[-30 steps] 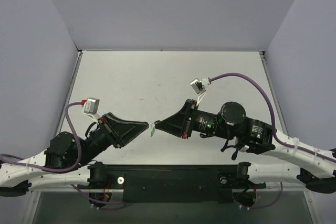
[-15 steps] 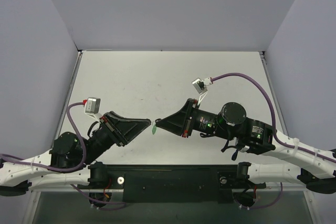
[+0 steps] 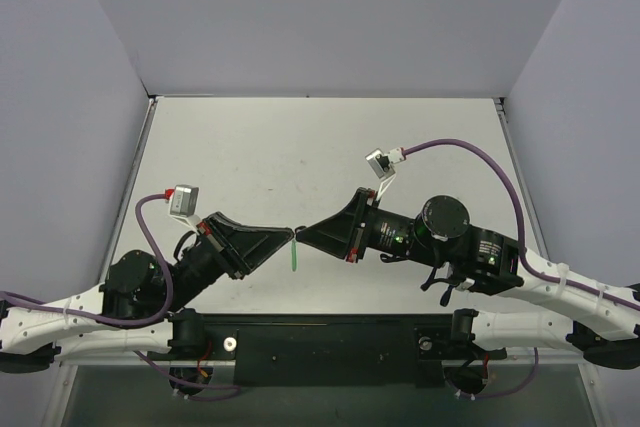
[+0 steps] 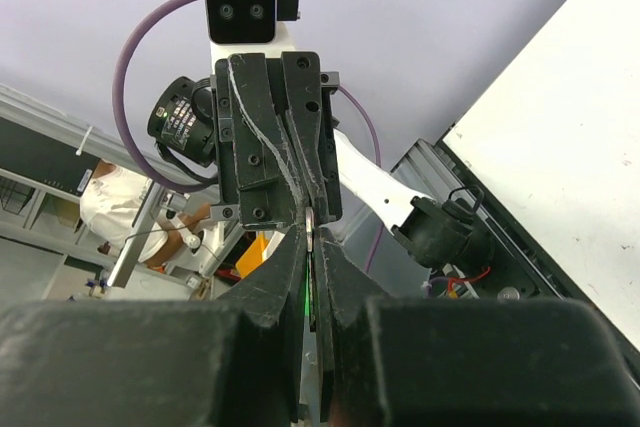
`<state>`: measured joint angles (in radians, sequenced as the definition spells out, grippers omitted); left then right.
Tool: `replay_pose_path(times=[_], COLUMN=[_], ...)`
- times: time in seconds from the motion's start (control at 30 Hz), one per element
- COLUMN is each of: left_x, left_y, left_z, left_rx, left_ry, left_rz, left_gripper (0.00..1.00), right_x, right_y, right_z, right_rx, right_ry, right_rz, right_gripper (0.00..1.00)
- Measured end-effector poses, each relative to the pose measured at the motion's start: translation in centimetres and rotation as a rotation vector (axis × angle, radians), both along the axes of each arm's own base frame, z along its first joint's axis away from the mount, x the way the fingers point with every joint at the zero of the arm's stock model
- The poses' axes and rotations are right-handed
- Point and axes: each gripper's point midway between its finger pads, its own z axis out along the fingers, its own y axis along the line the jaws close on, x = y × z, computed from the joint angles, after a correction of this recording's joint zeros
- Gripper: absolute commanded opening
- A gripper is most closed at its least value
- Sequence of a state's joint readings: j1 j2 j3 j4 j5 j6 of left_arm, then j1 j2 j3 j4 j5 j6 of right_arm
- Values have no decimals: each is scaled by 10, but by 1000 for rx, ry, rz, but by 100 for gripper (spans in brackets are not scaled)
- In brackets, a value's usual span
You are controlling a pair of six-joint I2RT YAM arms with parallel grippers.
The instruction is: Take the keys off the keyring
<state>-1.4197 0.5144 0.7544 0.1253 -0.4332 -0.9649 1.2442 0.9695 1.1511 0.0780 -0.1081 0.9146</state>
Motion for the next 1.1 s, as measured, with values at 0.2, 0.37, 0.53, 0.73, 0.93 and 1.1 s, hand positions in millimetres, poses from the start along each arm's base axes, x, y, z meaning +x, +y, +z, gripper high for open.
replay_pose_path(times=[0.2, 0.37, 0.53, 0.73, 0.93, 1.1], left_x=[0, -1, -8, -19, -27, -30], left_y=[0, 2, 6, 11, 14, 13], left_z=[-1, 1, 0, -9, -15, -19], left_rx=[5, 87, 184, 296, 375, 415], left_ry=[1, 5, -5, -24, -45, -58], left_rz=[1, 0, -33, -88, -131, -154], left_gripper=[0, 0, 0, 0, 0, 0], right_x=[0, -3, -10, -19, -27, -31], right_y=[1, 2, 6, 12, 17, 17], right_z=[-1, -2, -2, -12, -17, -20], right_rx=[2, -12, -49, -96, -125, -151], right_ry=[0, -8, -25, -22, -8, 5], right_rz=[0, 20, 70, 134, 190, 214], right_gripper=[0, 0, 0, 0, 0, 0])
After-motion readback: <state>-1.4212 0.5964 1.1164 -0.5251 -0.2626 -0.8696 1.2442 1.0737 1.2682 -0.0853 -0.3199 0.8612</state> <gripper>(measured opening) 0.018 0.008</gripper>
